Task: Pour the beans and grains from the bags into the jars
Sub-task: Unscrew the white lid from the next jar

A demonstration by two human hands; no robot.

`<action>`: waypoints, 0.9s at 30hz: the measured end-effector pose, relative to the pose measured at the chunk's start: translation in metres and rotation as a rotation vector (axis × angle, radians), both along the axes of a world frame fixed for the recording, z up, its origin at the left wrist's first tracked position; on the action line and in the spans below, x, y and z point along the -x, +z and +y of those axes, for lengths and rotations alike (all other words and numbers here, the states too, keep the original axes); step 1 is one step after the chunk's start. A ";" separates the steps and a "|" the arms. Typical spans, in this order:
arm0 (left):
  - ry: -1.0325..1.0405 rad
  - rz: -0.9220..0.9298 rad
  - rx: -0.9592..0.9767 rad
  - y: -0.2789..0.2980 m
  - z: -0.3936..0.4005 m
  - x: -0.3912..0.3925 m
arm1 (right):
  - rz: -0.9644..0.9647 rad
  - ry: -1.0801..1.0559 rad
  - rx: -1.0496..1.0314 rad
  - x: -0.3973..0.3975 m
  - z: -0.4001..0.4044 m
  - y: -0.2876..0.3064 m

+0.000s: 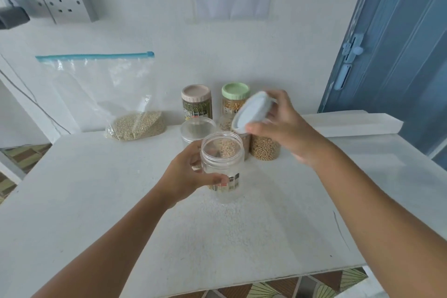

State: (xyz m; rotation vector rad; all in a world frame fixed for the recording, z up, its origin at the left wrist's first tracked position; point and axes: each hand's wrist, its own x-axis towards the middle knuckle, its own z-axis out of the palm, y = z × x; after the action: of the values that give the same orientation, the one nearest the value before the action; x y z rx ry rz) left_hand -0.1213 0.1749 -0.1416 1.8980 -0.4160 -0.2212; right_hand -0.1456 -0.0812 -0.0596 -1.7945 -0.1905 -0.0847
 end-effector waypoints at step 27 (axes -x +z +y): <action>0.266 -0.097 -0.079 0.022 0.018 0.028 | -0.107 -0.293 0.436 0.010 -0.040 -0.064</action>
State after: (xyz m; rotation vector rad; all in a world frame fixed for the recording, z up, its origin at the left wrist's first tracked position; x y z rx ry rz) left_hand -0.1494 0.1930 -0.1201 2.0239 -0.2184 0.0318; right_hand -0.1558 -0.1217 -0.1232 -2.2455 -0.0197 -0.3727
